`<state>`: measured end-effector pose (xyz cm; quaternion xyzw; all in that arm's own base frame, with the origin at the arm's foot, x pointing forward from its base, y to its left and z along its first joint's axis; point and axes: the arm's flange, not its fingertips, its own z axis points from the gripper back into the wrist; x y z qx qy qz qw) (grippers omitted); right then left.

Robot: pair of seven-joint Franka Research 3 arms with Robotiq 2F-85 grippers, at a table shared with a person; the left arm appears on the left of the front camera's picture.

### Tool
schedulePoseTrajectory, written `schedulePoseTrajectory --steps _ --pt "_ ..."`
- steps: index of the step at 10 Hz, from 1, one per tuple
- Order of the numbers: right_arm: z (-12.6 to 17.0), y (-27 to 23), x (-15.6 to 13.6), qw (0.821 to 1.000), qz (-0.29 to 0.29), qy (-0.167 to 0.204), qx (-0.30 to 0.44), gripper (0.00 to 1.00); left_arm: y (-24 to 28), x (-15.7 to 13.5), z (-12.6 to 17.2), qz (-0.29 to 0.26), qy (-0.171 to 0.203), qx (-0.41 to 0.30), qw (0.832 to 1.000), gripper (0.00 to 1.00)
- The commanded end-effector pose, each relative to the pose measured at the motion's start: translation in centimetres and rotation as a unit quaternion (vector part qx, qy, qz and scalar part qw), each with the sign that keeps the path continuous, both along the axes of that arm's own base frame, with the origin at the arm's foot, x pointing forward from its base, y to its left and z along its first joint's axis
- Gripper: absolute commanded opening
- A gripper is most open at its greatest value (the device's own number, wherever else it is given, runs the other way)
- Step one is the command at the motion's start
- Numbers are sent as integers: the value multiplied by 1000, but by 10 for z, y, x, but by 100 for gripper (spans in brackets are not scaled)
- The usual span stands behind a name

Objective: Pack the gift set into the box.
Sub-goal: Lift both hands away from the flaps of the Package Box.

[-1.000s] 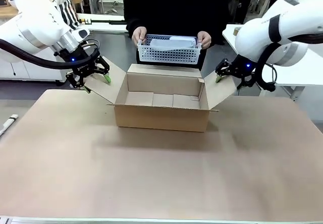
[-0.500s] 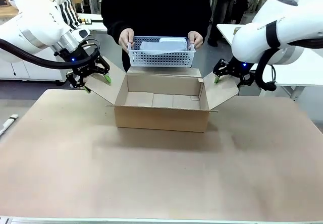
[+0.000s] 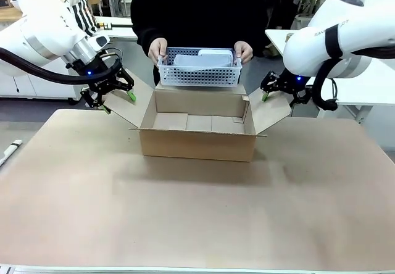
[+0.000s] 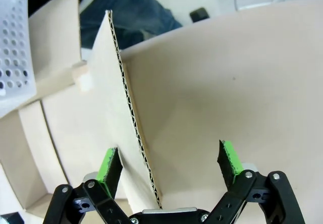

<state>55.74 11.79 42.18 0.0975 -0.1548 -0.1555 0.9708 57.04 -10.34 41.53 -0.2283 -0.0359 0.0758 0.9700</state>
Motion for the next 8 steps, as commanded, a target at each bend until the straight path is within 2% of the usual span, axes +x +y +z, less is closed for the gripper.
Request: schedulePoseTrajectory --steps 1,8 --pt "3 6 0 1000 -10 4 -6 100 1 -1 1 -1 -4 6 1000 100" --pt "3 6 0 1000 -10 4 -6 100 1 -1 1 -1 -4 6 1000 100"
